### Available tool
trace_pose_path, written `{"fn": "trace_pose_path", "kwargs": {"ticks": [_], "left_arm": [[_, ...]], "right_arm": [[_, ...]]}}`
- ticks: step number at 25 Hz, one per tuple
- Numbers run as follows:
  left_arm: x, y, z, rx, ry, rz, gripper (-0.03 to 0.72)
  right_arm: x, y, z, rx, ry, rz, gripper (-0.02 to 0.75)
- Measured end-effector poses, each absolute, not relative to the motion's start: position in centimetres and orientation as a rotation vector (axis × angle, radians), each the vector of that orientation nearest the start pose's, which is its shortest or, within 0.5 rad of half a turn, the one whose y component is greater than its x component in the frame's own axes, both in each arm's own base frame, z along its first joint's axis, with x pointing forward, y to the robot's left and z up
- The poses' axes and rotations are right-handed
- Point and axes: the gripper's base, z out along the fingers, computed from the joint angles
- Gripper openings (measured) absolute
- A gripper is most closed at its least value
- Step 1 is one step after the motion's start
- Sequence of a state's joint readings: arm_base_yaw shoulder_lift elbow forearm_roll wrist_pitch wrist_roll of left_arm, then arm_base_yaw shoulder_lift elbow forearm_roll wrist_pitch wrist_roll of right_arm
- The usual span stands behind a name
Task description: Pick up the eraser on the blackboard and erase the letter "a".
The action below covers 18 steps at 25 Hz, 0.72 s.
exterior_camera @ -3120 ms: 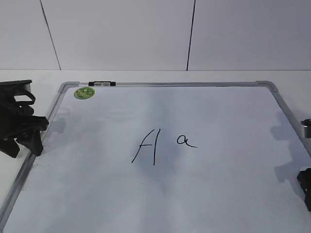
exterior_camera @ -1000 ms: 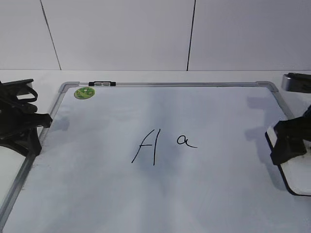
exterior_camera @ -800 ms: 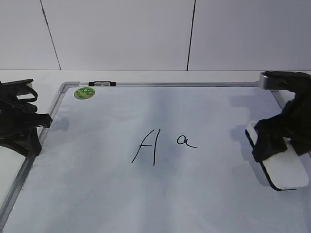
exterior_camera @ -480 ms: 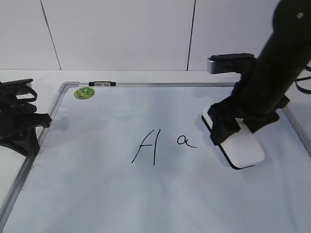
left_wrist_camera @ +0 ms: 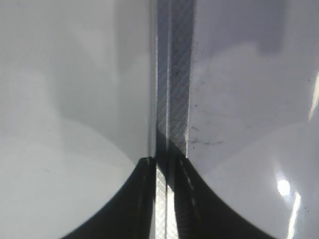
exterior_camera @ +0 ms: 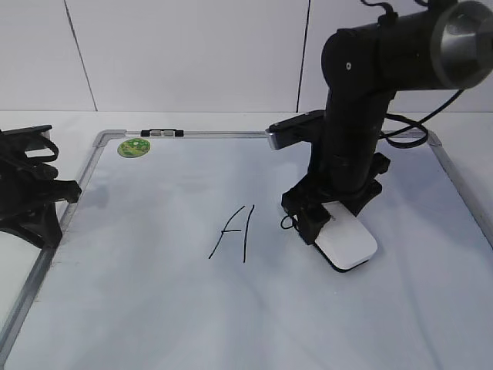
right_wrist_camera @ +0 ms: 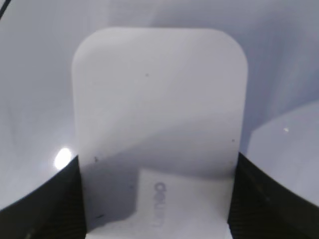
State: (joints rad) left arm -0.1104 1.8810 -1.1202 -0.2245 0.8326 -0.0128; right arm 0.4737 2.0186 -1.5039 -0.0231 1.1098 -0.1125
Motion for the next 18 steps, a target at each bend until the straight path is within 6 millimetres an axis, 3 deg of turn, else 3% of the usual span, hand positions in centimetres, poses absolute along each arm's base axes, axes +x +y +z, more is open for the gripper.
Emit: {"fn": "trace_pose_path", "kwargs": {"ticks": [4,18], "left_arm": [[33.6,-5.2,15.2,-0.074,3.077,-0.270,0.097],[33.6,-5.3,15.2,-0.073,3.077,-0.272,0.095]], "right_arm": [[35.9,18.1,17.2,-0.916,2.972,-0.033,0.535],[36.6,18.4,17.0,-0.940,2.970,-0.089,0.535]]}}
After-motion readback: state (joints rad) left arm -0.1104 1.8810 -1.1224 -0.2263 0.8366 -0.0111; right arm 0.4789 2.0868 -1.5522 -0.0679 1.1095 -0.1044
